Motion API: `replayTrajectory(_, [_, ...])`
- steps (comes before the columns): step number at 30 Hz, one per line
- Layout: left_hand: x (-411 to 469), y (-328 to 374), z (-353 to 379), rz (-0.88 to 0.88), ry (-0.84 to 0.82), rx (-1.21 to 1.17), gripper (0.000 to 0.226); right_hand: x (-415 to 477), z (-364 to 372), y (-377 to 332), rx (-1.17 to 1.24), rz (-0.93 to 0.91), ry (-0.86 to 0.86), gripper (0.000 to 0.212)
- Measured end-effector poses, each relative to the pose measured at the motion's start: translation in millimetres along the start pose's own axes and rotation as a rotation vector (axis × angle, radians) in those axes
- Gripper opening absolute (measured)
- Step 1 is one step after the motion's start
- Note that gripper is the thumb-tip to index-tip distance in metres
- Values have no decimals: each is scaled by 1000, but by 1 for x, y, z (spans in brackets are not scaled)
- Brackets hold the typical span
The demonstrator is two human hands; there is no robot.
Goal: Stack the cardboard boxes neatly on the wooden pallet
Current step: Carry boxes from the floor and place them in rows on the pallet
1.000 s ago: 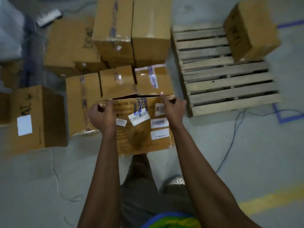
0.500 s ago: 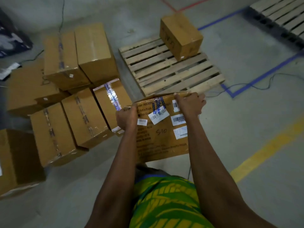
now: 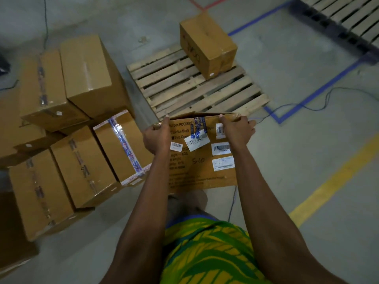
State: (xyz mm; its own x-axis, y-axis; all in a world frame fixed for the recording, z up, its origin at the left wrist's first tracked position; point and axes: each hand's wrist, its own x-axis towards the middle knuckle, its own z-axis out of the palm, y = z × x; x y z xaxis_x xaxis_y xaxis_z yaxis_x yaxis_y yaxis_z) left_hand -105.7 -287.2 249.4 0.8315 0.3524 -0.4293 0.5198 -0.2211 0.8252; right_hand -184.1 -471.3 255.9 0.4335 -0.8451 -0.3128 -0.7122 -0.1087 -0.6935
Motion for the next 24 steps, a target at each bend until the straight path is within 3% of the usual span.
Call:
replayTrajectory(14, [87, 116, 145, -108, 82, 20, 36, 193, 33, -111, -60, 40, -117, 81])
replayTrajectory(24, [158, 203, 280, -219, 165, -21, 34, 379, 77, -208, -118, 17, -220, 76])
